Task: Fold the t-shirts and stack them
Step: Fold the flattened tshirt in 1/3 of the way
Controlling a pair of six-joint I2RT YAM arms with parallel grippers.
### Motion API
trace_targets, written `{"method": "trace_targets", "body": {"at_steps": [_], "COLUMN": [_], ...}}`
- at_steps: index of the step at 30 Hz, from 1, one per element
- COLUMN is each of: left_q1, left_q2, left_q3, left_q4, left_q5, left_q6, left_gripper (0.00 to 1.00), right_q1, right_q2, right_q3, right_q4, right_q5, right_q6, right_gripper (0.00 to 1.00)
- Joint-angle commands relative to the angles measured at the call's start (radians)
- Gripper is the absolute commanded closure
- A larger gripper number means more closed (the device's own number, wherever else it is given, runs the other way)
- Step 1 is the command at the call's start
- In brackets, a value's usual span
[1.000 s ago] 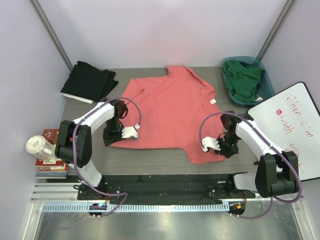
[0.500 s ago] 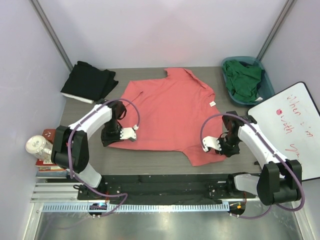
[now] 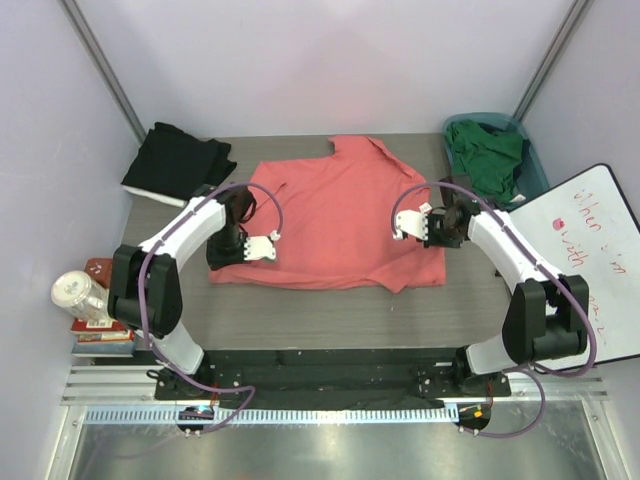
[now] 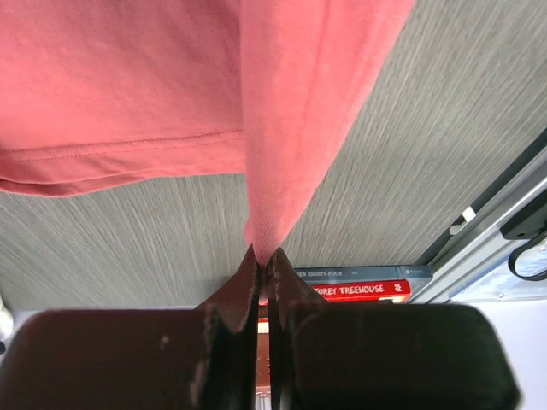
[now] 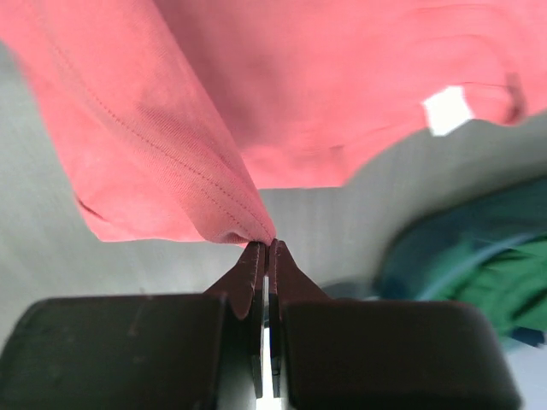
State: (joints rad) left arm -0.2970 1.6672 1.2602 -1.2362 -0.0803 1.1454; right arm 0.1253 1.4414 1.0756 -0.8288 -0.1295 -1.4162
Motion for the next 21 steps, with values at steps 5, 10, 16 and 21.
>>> {"method": "trace_targets", "body": {"at_steps": [5,10,16,21], "left_q1": [0.019,0.042,0.062,0.068], "left_q2": [0.012,0.043,0.081,0.115], "left_q3": [0.004,0.005,0.016,0.037], "left_q4": [0.078,0.125,0.159,0.184], "left_q5": [-0.044,-0.075,-0.090,-0.090], "left_q6": [0.017,0.002,0.004,-0.004], "left_gripper": [1.00,1.00,1.00,1.00], "right_q1": [0.005,0.004,0.005,0.013], "right_q2": [0.125,0.181,0.251,0.278], "right_q3": [0.151,0.178,0.236,0.248], "right_q4": [0.200,0.287,0.329,0.362], "right_q5": [0.047,0.060,0.071,0.073], "right_q6": [0.007,0.000,0.003,0.006], "right_gripper": [0.99,0.99,0.99,0.99]}}
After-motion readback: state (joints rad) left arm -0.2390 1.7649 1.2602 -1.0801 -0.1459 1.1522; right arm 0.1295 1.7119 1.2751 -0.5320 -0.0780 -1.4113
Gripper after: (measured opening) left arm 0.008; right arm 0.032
